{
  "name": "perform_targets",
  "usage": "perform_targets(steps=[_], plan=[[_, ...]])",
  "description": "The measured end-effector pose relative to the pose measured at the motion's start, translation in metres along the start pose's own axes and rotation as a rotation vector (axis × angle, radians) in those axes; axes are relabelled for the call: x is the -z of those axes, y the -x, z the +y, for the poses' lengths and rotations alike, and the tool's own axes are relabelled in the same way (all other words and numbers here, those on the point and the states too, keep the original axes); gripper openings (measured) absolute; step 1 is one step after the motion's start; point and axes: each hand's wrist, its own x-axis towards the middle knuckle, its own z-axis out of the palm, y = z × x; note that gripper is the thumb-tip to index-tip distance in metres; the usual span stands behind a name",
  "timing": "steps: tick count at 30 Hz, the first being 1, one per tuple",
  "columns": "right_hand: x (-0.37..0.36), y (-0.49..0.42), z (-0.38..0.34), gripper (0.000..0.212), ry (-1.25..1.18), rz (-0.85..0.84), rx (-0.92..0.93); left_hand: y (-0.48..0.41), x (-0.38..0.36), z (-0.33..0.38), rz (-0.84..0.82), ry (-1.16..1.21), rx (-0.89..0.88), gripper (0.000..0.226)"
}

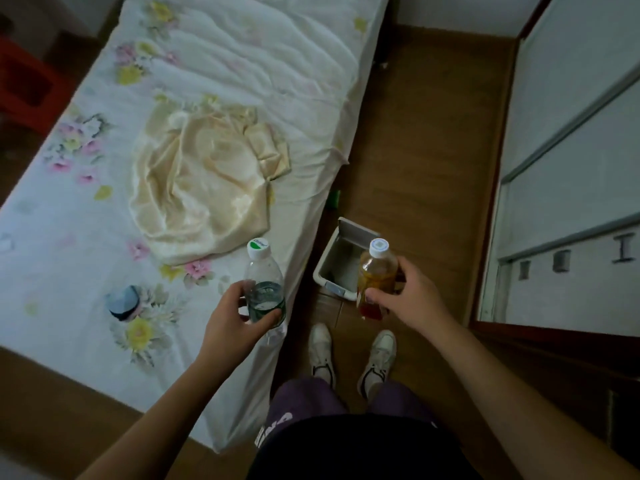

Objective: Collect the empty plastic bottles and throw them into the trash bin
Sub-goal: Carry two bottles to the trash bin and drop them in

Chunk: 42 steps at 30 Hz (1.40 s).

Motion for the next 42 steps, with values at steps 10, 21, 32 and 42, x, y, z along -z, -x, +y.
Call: perform_targets(steps=[10, 21, 32, 42], plan=[[-0.075, -0.103, 0.027, 0.065, 0.036, -0.052, -0.054, -0.103, -0.058, -0.065, -0.144, 0.025, 0.067, 0.066], [-0.172, -0.27, 0.151, 0.071, 0.018, 0.24, -0.097, -0.247, -0.171, -0.185, -0.172, 0.088, -0.016, 0.061], [-0.22, -0.315, 0.227, 0.072, 0.001, 0.171, -0.098, -0.267, -0.217, -0.235, -0.093, 0.166, -0.02, 0.06], [-0.224, -0.297, 0.238, 0.055, 0.034, -0.115, -0.177, -0.275, -0.21, -0.212, -0.075, 0.091, -0.015, 0.067]])
